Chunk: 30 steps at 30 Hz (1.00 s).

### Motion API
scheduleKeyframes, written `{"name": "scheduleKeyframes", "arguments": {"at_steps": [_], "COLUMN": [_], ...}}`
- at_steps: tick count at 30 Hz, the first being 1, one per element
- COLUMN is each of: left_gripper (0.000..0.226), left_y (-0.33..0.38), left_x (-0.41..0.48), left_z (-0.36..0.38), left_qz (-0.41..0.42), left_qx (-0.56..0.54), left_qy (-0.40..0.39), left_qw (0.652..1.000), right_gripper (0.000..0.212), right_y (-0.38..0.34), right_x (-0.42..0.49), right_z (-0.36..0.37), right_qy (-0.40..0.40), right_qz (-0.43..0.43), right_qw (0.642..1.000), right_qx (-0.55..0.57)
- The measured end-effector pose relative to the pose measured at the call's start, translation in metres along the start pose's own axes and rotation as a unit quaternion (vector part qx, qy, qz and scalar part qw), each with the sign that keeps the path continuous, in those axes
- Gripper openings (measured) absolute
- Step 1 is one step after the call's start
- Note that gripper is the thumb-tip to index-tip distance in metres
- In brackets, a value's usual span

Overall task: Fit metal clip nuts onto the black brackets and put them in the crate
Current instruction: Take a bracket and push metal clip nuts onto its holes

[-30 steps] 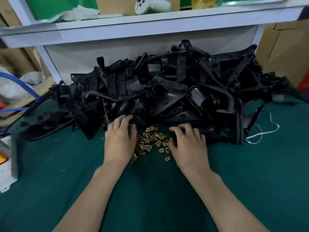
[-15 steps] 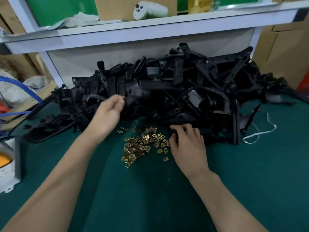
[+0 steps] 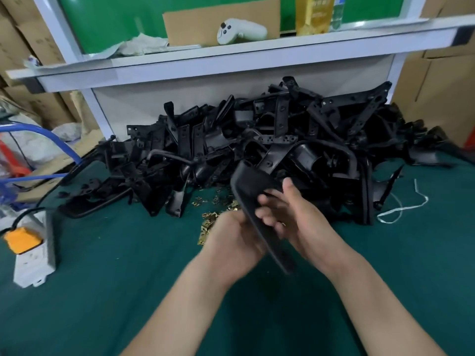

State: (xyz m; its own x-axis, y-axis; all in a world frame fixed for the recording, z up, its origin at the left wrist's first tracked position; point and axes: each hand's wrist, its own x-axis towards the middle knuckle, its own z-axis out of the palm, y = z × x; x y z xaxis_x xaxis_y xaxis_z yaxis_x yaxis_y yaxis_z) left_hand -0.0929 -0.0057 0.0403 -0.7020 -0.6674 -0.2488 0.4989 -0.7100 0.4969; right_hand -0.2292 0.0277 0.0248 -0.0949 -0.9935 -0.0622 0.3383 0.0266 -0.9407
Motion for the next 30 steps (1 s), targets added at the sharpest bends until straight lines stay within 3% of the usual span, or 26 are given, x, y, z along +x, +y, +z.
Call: {"name": "scheduleKeyframes", "arguments": {"at_steps": [3,4,5,7,8,9,11,13,16,18,20,22,27,30], "left_gripper": [0.022,0.023,0.024,0.024,0.033,0.047,0.070,0.074,0.060,0.053,0.046,0.039,0.032,0.029], "left_y": [-0.015,-0.014,-0.012,-0.003,0.001,0.006,0.011,0.011,0.015,0.020,0.024,0.027,0.030,0.030], "left_x": [0.004,0.004,0.004,-0.002,-0.006,-0.008,-0.008,-0.003,0.007,0.014,0.019,0.023,0.022,0.019], "left_z": [0.002,-0.002,-0.010,-0.032,-0.043,-0.054,-0.071,-0.079,-0.078,-0.076,-0.073,-0.072,-0.078,-0.077], "left_qz": [0.049,0.108,0.188,0.344,0.354,0.314,0.202,0.139,0.164,0.180,0.179,0.182,0.219,0.269], "left_qx": [0.185,0.310,0.459,0.700,0.762,0.796,0.827,0.854,0.853,0.863,0.875,0.870,0.853,0.842], "left_qy": [0.010,0.048,0.104,0.204,0.232,0.256,0.277,0.259,0.237,0.226,0.235,0.246,0.248,0.255], "left_qw": [0.982,0.943,0.862,0.591,0.491,0.449,0.445,0.430,0.434,0.414,0.384,0.386,0.402,0.393], "right_gripper": [0.028,0.024,0.025,0.035,0.034,0.033,0.044,0.049,0.040,0.030,0.036,0.050,0.078,0.088], "right_y": [-0.003,-0.004,-0.008,-0.016,-0.019,-0.020,-0.017,-0.013,-0.003,0.010,0.023,0.030,0.034,0.033], "right_x": [-0.003,-0.002,-0.003,-0.005,-0.005,-0.004,-0.001,0.000,0.001,0.001,0.000,-0.001,-0.002,-0.003], "right_z": [-0.006,-0.012,-0.016,-0.027,-0.032,-0.036,-0.039,-0.032,-0.012,-0.001,0.004,0.007,0.000,0.000], "right_qy": [0.043,0.046,0.044,0.057,0.064,0.074,0.106,0.142,0.122,0.104,0.108,0.090,0.047,0.075], "right_qz": [-0.028,-0.048,-0.064,-0.077,-0.083,-0.089,-0.103,-0.123,-0.139,-0.160,-0.198,-0.221,-0.252,-0.272], "right_qw": [0.999,0.998,0.996,0.994,0.993,0.992,0.989,0.982,0.980,0.972,0.916,0.842,0.849,0.829], "right_qx": [-0.005,0.019,0.042,0.062,0.061,0.058,0.025,-0.031,-0.071,-0.140,-0.333,-0.485,-0.462,-0.483]}}
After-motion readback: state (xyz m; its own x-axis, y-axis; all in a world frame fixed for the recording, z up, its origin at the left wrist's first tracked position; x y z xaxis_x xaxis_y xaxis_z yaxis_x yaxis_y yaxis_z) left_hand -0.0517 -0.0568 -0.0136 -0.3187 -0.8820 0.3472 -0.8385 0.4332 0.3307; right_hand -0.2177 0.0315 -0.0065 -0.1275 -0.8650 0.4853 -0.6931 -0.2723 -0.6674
